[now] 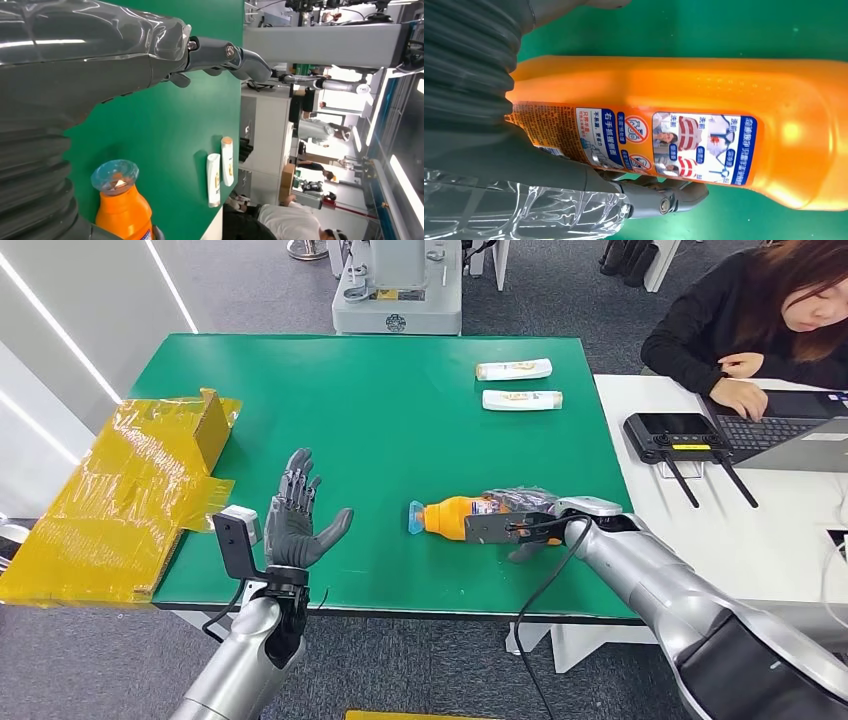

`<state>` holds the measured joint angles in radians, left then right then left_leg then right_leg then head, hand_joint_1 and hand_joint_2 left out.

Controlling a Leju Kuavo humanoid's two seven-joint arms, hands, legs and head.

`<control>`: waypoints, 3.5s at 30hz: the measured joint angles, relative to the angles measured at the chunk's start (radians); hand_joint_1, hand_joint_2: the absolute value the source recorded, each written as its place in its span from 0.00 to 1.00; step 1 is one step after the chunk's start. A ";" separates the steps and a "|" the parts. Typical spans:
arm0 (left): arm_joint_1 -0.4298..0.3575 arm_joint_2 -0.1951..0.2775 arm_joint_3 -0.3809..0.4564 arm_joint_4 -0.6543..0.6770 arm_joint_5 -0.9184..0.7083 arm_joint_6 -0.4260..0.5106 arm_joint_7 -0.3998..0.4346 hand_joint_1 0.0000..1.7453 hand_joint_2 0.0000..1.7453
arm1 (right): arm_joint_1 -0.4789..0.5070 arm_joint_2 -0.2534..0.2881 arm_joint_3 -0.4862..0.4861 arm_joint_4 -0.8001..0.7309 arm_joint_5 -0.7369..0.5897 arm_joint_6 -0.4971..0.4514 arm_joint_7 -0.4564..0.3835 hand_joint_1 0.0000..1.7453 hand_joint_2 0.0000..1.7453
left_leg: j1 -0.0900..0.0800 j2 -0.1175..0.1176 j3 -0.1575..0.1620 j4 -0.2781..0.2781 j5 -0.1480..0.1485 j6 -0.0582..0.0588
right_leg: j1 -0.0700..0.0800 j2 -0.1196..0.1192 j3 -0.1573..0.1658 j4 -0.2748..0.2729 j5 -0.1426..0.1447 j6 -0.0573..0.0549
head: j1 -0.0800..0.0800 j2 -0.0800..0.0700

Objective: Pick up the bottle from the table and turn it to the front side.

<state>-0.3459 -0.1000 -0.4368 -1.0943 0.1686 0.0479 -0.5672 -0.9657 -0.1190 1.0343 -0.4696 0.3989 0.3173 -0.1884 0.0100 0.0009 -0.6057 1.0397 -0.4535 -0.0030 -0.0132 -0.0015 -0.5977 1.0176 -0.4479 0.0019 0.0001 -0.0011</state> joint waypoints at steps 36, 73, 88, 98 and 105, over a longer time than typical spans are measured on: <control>0.039 0.001 0.013 -0.003 -0.037 0.019 0.019 0.00 1.00 | 0.033 -0.028 0.108 -0.023 0.096 -0.192 -0.004 1.00 1.00 | 0.000 0.000 0.001 0.000 0.000 0.000 | 0.000 0.000 0.001 0.000 0.000 0.000 | 0.000 0.000; 0.090 0.042 0.054 -0.032 -0.058 0.134 -0.058 0.00 1.00 | 0.428 -0.172 -0.316 -0.383 -0.352 -0.466 -0.285 1.00 1.00 | 0.000 0.000 0.001 0.000 0.000 0.000 | 0.000 -0.001 0.001 -0.001 0.000 0.001 | 0.000 0.000; 0.069 0.058 0.053 -0.032 -0.006 0.132 -0.084 0.00 1.00 | 0.622 -0.181 -0.486 -0.538 -0.512 -0.554 -0.347 1.00 1.00 | 0.000 -0.001 0.000 0.000 0.000 0.000 | 0.000 -0.001 0.000 -0.001 0.000 0.001 | 0.000 0.000; 0.042 0.050 0.049 -0.032 -0.025 0.085 -0.058 0.00 1.00 | 0.738 -0.185 -0.661 -0.653 -0.553 -0.557 -0.353 1.00 1.00 | 0.000 -0.001 -0.002 0.000 0.000 0.000 | 0.000 -0.001 -0.001 -0.001 0.000 0.001 | 0.000 0.000; 0.018 0.037 0.049 -0.032 -0.041 0.058 -0.043 0.00 1.00 | 0.703 -0.192 -0.721 -0.665 -0.550 -0.543 -0.353 1.00 1.00 | 0.000 0.000 -0.003 0.000 0.000 0.000 | 0.000 -0.001 -0.002 0.000 0.000 0.000 | 0.000 0.000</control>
<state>-0.3277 -0.0625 -0.3876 -1.1261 0.1281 0.1055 -0.6102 -0.2624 -0.3113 0.3136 -1.1349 -0.1507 -0.2262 -0.5412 0.0100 0.0007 -0.6086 1.0401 -0.4537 -0.0028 -0.0131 -0.0022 -0.5996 1.0173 -0.4477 0.0021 0.0002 -0.0011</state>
